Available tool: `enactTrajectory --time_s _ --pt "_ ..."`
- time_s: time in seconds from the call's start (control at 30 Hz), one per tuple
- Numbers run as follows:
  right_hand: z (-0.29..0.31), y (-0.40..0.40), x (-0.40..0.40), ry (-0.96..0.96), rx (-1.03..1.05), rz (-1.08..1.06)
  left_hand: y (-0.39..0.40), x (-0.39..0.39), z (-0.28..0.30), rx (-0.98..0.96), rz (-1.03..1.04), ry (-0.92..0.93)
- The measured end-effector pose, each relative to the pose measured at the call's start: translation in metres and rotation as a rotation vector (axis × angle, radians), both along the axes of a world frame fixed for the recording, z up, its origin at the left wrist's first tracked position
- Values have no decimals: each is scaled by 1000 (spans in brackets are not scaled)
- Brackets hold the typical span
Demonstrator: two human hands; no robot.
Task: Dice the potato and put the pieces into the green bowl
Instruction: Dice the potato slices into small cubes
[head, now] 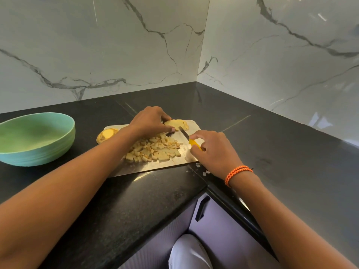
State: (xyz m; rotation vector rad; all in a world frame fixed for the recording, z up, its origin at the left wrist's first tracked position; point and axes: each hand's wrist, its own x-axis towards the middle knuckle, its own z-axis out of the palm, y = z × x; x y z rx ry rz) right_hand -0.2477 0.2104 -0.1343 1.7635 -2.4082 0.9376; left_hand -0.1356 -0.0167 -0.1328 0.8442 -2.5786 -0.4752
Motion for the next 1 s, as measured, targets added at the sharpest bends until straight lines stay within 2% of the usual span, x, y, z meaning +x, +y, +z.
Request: enactTrajectory --time_s 0.17,0.5,1.0 --pt "-1 -32 -1 27 -102 -84 -14 5 -2 40 -10 19" --pt "-2 -67 10 51 -4 -52 -14 3 -7 25 4 49" --pt "-1 -41 12 8 62 -34 -2 0 -5 -8 74 19"
